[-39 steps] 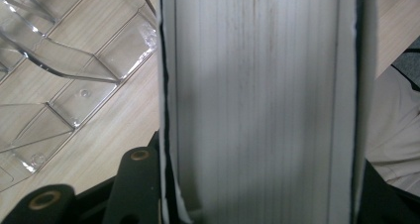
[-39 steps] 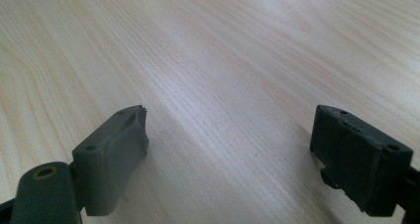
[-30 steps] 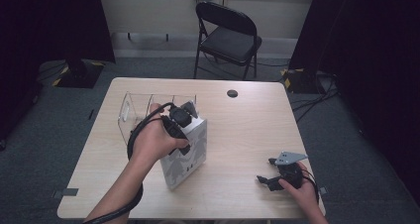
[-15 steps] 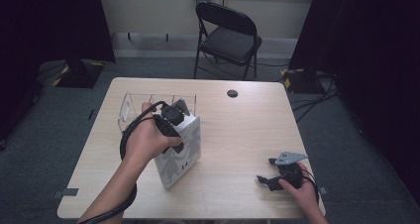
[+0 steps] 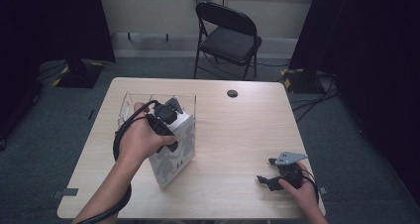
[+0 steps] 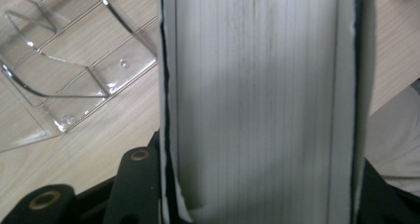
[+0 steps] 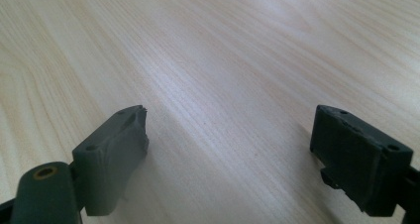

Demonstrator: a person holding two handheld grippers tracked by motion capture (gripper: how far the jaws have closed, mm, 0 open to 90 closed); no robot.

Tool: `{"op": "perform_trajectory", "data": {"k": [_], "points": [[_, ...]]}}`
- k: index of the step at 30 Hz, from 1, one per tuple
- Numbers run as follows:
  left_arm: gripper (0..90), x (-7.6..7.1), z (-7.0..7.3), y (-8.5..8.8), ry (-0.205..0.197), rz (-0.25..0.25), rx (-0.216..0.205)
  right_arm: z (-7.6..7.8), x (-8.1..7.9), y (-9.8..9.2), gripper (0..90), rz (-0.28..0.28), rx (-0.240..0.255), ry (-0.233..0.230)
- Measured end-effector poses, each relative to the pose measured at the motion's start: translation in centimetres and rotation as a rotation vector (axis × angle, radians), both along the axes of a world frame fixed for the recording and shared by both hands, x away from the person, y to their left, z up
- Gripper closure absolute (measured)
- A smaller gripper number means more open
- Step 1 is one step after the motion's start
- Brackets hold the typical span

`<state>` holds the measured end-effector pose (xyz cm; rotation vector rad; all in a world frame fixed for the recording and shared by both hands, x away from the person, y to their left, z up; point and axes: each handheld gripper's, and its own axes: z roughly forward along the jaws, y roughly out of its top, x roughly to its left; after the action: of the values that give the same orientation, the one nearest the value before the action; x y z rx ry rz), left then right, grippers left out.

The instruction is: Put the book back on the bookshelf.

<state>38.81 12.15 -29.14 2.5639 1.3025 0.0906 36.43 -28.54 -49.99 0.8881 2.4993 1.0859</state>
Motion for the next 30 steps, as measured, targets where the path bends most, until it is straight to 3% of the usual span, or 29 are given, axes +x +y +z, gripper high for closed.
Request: {"op": "perform_trajectory", "data": {"k": [19,24,25,26,27,28,30], "points": [[53.2,1.3,0.0,0.7,0.011,0.046,0.021,0.0,0.0,0.0,13.7,-0.001,0.0,0.001],[53.2,1.8,-0.2,0.8,0.019,0.066,0.018,0.0,0.0,0.0,13.7,0.0,0.0,0.0],[53.2,1.9,-0.3,0.8,0.025,0.093,0.007,0.0,0.0,0.0,13.7,-0.001,0.0,0.0],[53.3,2.1,-0.2,1.0,0.028,0.072,0.017,0.0,0.0,0.0,13.7,-0.001,0.0,0.0],[53.2,2.2,-0.3,1.0,0.029,0.078,0.014,0.0,0.0,0.0,13.7,-0.001,0.0,0.0],[53.2,2.1,-0.4,0.8,0.028,0.115,-0.003,0.0,0.0,0.0,13.7,0.0,-0.001,0.001],[53.3,2.4,-0.3,1.0,0.024,0.086,0.017,0.0,0.0,0.0,13.7,-0.001,-0.001,0.002]]}}
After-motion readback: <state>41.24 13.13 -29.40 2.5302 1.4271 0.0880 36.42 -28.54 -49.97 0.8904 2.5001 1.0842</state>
